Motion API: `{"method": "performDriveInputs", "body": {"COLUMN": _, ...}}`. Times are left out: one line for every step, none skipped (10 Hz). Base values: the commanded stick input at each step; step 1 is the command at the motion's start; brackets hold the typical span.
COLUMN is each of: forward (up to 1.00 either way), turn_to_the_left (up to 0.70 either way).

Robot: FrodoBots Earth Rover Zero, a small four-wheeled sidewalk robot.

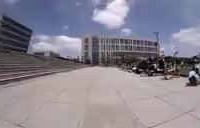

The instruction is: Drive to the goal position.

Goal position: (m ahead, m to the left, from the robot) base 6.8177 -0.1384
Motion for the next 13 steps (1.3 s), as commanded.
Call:
{"method": "performDriveInputs", "body": {"forward": 0.85, "turn_to_the_left": 0.00}}
{"method": "performDriveInputs", "body": {"forward": 0.85, "turn_to_the_left": 0.00}}
{"method": "performDriveInputs", "body": {"forward": 0.85, "turn_to_the_left": -0.02}}
{"method": "performDriveInputs", "body": {"forward": 0.85, "turn_to_the_left": -0.01}}
{"method": "performDriveInputs", "body": {"forward": 0.85, "turn_to_the_left": -0.09}}
{"method": "performDriveInputs", "body": {"forward": 0.85, "turn_to_the_left": -0.02}}
{"method": "performDriveInputs", "body": {"forward": 0.85, "turn_to_the_left": -0.07}}
{"method": "performDriveInputs", "body": {"forward": 0.85, "turn_to_the_left": -0.10}}
{"method": "performDriveInputs", "body": {"forward": 0.85, "turn_to_the_left": 0.00}}
{"method": "performDriveInputs", "body": {"forward": 0.85, "turn_to_the_left": 0.00}}
{"method": "performDriveInputs", "body": {"forward": 0.85, "turn_to_the_left": 0.00}}
{"method": "performDriveInputs", "body": {"forward": 0.85, "turn_to_the_left": 0.00}}
{"method": "performDriveInputs", "body": {"forward": 0.85, "turn_to_the_left": 0.00}}
